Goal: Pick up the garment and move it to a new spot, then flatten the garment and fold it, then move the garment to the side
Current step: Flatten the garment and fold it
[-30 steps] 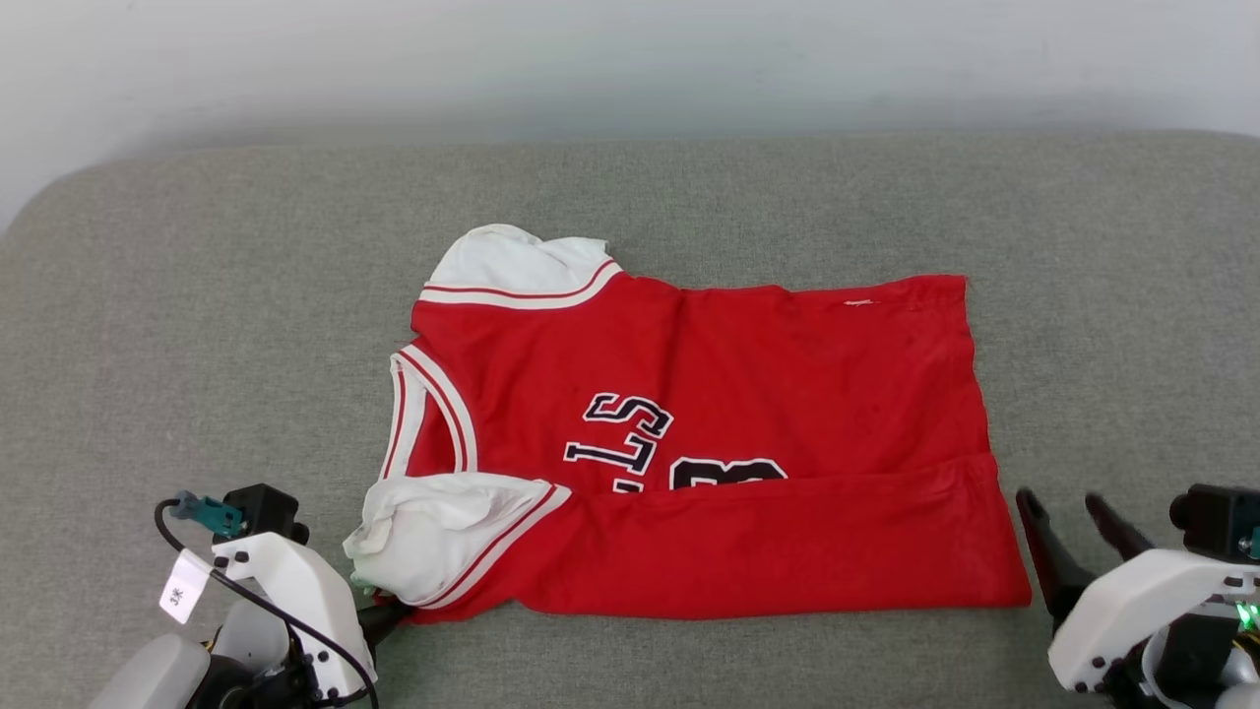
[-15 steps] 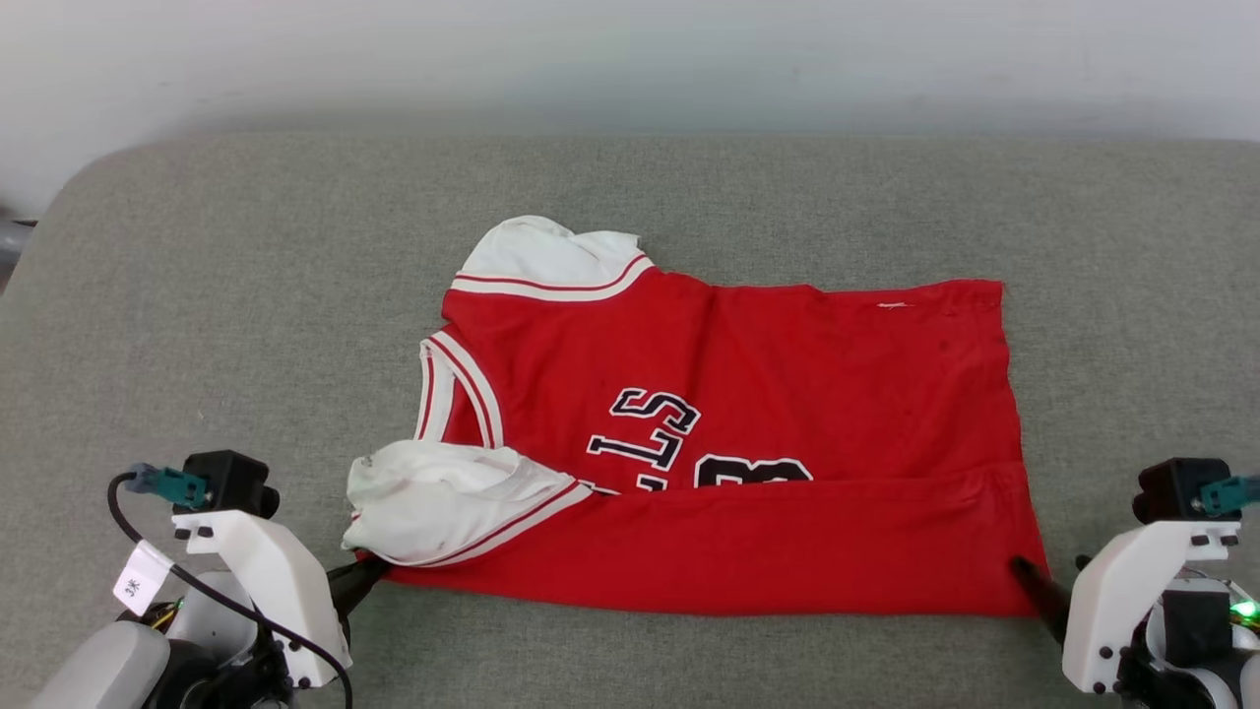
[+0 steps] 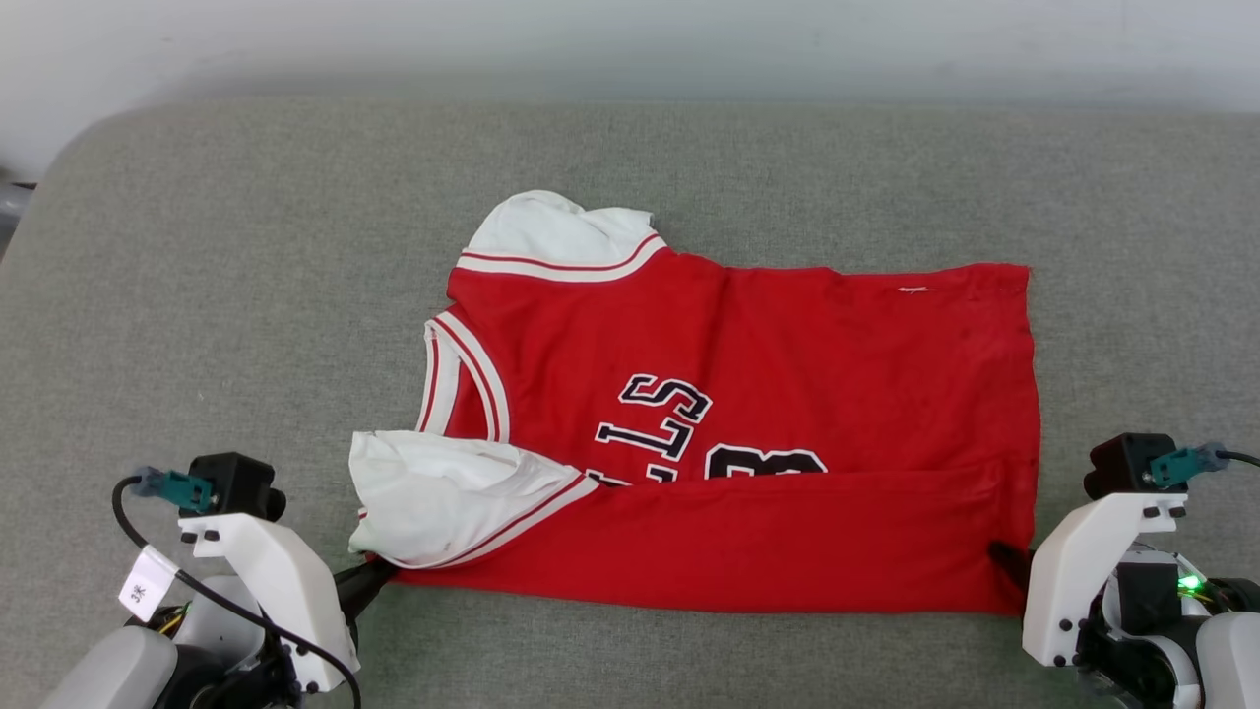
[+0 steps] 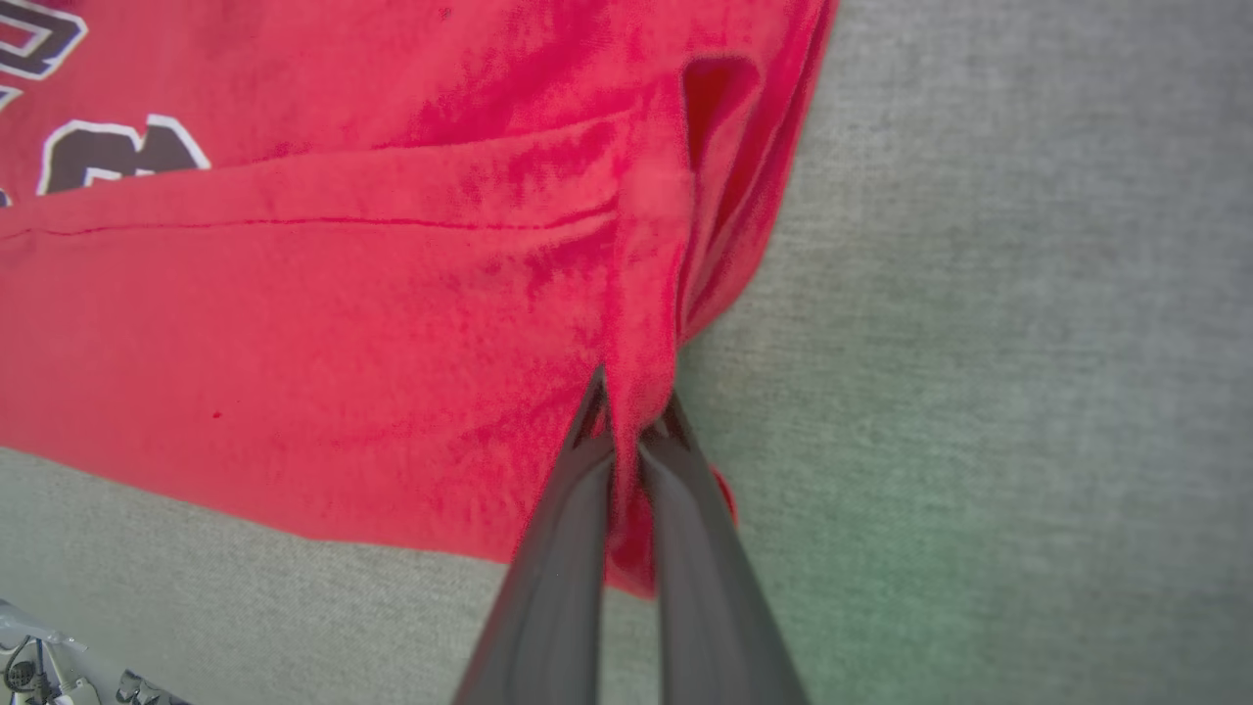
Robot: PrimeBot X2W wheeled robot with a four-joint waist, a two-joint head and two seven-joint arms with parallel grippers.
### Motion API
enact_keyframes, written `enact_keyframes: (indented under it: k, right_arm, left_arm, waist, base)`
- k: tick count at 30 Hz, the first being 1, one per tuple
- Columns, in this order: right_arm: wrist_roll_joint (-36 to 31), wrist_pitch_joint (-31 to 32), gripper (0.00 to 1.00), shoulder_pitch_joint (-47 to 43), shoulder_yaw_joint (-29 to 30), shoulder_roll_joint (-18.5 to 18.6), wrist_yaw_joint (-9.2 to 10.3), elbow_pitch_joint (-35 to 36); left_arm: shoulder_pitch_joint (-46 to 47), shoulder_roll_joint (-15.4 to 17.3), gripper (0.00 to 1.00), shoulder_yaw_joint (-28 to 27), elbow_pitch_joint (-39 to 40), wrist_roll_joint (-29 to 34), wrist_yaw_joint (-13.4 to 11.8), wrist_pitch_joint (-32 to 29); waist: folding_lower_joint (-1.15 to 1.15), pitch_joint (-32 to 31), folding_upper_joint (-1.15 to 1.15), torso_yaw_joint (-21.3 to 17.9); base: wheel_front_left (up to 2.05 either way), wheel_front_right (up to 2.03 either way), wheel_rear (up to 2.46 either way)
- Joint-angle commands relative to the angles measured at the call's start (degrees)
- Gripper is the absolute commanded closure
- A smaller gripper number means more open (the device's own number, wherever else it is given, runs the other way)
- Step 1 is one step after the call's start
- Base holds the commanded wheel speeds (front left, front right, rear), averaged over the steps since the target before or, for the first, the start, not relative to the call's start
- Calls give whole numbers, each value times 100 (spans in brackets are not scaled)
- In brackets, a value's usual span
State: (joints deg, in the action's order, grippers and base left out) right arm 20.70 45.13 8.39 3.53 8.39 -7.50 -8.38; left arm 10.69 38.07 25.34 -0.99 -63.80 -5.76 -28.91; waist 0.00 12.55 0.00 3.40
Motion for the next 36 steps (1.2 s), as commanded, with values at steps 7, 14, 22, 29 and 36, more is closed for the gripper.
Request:
enact_keyframes:
  k: [7,14,22,29,36]
  right_arm:
    - [95,-165,100,-130,-72,186,2,99]
    - [140,-40,100,-693,-45,272,3,477]
    - [82,227,100,-1652,174,56,3,1020]
    - [65,-108,48,-1978,288,-190,3,987]
    - [12,-1400,0,-1844,168,-200,3,933]
  left_arm:
    - [-372,83,100,-28,131,-19,-150,77]
    - [-1033,256,100,-52,480,-96,-528,36]
    - [-1904,252,100,-28,763,-372,-867,5]
    - [-1798,-11,5,86,541,-329,-700,189]
    - [-1367,-119,0,107,237,-25,-503,457]
  waist:
    - [0,-498,0,-69]
    - [0,-985,0,-68]
    - [0,-1268,0,-43]
    - [0,-1187,0,-28]
    - [0,-1130,0,-41]
  base:
    - [0,0,0]
    - [0,0,0]
    - [0,0,0]
    - [0,0,0]
    - [0,0,0]
